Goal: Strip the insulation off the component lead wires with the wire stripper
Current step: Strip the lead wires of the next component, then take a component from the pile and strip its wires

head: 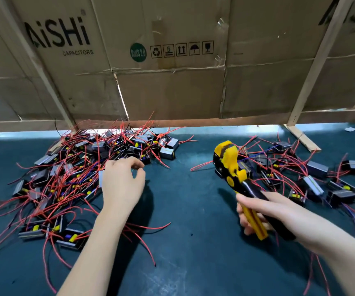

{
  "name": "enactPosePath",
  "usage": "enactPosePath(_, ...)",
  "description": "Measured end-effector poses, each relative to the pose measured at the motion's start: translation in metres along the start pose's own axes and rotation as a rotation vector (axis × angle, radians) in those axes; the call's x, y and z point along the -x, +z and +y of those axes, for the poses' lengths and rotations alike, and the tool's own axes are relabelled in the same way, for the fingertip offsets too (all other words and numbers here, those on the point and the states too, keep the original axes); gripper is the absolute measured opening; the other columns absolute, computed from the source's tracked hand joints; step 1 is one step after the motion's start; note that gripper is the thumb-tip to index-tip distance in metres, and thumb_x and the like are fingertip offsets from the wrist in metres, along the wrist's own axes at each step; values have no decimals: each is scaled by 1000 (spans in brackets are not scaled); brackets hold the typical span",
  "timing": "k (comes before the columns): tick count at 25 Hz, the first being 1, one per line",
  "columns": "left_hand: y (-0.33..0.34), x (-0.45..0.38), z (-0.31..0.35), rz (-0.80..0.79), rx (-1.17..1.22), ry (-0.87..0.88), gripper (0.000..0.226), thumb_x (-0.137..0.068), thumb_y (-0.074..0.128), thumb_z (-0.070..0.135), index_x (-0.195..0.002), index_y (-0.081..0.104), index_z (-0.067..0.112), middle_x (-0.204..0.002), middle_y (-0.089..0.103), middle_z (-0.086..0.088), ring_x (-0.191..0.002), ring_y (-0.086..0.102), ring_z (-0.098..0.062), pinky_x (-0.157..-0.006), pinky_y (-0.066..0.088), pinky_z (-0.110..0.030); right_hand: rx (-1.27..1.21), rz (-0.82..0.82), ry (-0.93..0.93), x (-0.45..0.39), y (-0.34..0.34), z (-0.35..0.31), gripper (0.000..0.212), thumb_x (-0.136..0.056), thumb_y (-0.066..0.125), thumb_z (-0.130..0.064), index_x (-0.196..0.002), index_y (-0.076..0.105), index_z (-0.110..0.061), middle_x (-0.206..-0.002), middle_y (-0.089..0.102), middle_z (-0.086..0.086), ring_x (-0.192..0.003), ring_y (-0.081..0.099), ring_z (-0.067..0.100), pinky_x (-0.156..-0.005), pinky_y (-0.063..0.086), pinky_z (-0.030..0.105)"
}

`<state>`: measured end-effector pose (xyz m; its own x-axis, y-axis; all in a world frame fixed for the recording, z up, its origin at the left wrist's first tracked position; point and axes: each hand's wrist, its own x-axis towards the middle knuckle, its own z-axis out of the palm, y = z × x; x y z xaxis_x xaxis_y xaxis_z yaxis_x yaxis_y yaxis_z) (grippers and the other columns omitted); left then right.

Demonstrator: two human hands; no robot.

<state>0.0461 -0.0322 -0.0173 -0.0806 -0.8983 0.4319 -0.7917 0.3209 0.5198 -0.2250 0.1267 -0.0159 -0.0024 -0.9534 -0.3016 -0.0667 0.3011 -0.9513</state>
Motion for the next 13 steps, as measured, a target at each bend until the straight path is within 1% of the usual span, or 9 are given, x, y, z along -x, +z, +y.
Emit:
enactPosePath(2,8,-3,-3,-36,-39,37,25,-87,62,13,-111,68,12,-111,68,-7,-111,49,-32,-96,32,-35,153,234,-84,1,2,-1,73,-46,74,-81,-80,65,-17,-75,70,3,-71,68,20,-75,53,36)
enactPosePath(4,14,-6,-4,-84,-29,52,36,-87,64,12,-123,60,8,-121,62,-12,-118,45,-33,-101,30,-36,421,508,-169,0,1,-4,65,-62,64,-83,-87,63,-23,-78,70,-6,-78,66,14,-73,46,32)
enactPosePath(6,18,-9,-7,-116,40,21,46,-86,66,11,-130,53,6,-127,58,-13,-123,45,-32,-105,32,-38,604,746,-206,-1,-4,-5,48,-73,66,-68,-92,60,-24,-81,65,-9,-85,61,20,-73,40,34)
enactPosePath(7,19,-11,-8,-124,74,8,50,-85,66,10,-132,51,6,-128,57,-13,-124,45,-32,-106,33,-40,630,803,-209,-1,-7,-6,44,-76,69,-60,-94,59,-21,-81,63,-7,-86,60,25,-72,39,35)
enactPosePath(9,20,-10,-7,-119,124,42,51,-85,66,8,-133,49,8,-126,57,-11,-122,45,-30,-102,34,-36,621,826,-195,-2,-12,-5,43,-76,71,-55,-96,59,-18,-80,62,-7,-85,59,27,-72,39,35)
enactPosePath(10,20,-9,-5,-113,134,80,51,-84,65,7,-133,49,10,-125,57,-9,-121,44,-28,-98,32,-31,576,806,-202,-1,-13,-5,45,-74,71,-58,-96,61,-20,-81,63,-9,-83,60,21,-71,39,33)
enactPosePath(11,20,-8,-4,-112,120,123,54,-84,65,6,-135,49,12,-127,56,-8,-122,42,-28,-97,30,-29,519,771,-230,0,-11,-5,47,-69,69,-63,-94,61,-24,-81,64,-12,-80,60,13,-70,41,27)
enactPosePath(12,21,-8,-4,-122,79,166,59,-84,66,7,-140,47,16,-133,52,-9,-125,39,-29,-101,29,-29,470,731,-273,2,-7,-7,49,-63,66,-67,-91,62,-27,-81,65,-13,-77,58,5,-68,41,18)
enactPosePath(13,22,-8,-4,-140,22,198,64,-85,66,10,-145,44,20,-141,47,-11,-129,35,-31,-107,28,-33,435,688,-322,3,-4,-7,50,-59,64,-69,-88,62,-28,-79,66,-11,-73,58,4,-64,39,11)
